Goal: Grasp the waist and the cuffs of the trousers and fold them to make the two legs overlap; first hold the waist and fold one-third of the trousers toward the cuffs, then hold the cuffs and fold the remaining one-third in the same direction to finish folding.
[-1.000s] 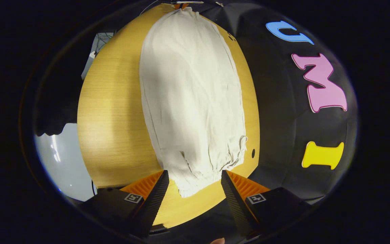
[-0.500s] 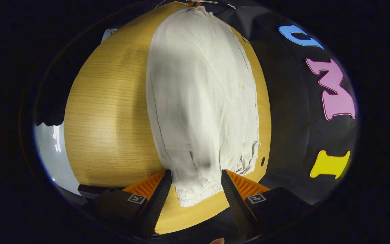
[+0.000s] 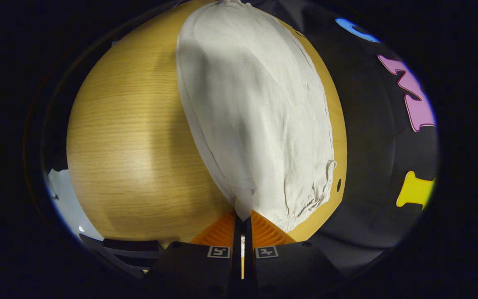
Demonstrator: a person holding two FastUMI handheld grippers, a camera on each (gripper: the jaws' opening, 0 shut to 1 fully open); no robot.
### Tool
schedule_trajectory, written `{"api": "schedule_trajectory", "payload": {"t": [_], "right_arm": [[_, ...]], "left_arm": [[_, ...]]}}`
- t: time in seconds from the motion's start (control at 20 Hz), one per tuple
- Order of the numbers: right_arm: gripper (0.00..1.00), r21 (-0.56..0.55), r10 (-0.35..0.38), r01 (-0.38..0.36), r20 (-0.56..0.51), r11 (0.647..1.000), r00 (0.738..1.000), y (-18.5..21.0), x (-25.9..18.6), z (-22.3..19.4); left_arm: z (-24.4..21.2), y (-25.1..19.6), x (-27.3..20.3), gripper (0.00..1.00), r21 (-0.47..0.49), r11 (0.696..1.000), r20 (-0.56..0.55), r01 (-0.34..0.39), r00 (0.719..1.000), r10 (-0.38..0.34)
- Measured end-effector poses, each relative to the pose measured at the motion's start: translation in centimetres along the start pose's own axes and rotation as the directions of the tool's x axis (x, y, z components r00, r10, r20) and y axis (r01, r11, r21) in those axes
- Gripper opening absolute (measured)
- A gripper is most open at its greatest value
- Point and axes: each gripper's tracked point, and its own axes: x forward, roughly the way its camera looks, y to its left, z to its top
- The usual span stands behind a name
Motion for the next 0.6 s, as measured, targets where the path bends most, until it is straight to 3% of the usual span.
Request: {"api": "schedule_trajectory", "payload": {"t": [0.2, 0.4, 0.6], "right_arm": [[0.05, 0.090, 0.064, -0.064, 0.005, 0.994, 0.998, 0.6, -0.2, -0.4], [0.05, 0.049, 0.129, -0.130, 0.035, 0.990, 0.991, 0.6, -0.4, -0.5], [0.05, 0.108, 0.130, -0.134, 0.039, 0.985, 0.991, 0.1, -0.9, 0.1]], "left_arm": [[-0.1, -0.7, -0.4, 0.06, -0.114, 0.991, -0.005, 0.067, 0.998, -0.068], [-0.3, -1.3, -1.0, 0.06, -0.055, 0.995, 0.019, 0.081, 0.997, -0.080], [-1.0, -0.8, -0.3, 0.06, -0.087, 0.993, 0.031, 0.077, 0.997, -0.075]]}}
